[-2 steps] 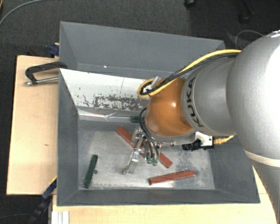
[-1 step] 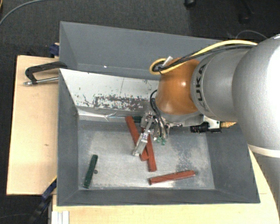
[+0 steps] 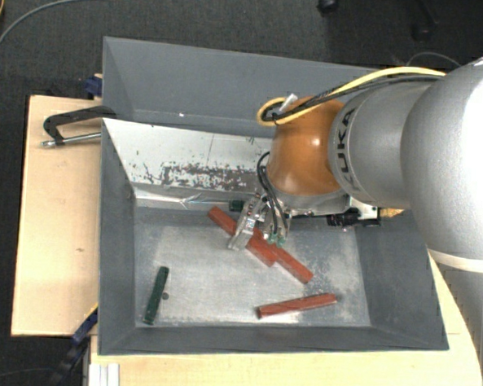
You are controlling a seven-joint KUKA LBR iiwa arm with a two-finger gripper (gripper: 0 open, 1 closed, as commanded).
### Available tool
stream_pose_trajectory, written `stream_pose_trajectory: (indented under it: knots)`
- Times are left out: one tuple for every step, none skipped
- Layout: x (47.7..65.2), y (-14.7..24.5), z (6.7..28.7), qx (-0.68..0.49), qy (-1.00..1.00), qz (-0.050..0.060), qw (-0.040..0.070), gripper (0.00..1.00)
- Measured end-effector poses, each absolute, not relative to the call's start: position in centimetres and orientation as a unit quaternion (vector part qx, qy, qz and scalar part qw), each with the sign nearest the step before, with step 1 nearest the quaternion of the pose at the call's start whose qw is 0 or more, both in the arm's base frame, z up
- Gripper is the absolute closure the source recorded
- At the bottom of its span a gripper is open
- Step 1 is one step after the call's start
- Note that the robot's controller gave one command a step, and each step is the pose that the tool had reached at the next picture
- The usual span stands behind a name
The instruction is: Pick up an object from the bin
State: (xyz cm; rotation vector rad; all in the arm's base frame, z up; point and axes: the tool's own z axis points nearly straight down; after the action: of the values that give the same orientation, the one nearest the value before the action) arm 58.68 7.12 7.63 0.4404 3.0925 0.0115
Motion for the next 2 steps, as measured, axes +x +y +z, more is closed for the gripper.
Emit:
stream_pose_trajectory:
  knots:
    - [57.33, 6.39, 7.63, 0.101, 0.995, 0.003, 0.009, 1.00]
    - [56.89, 6.27, 7.15, 0.101, 0.995, 0.001, 0.002, 0.00]
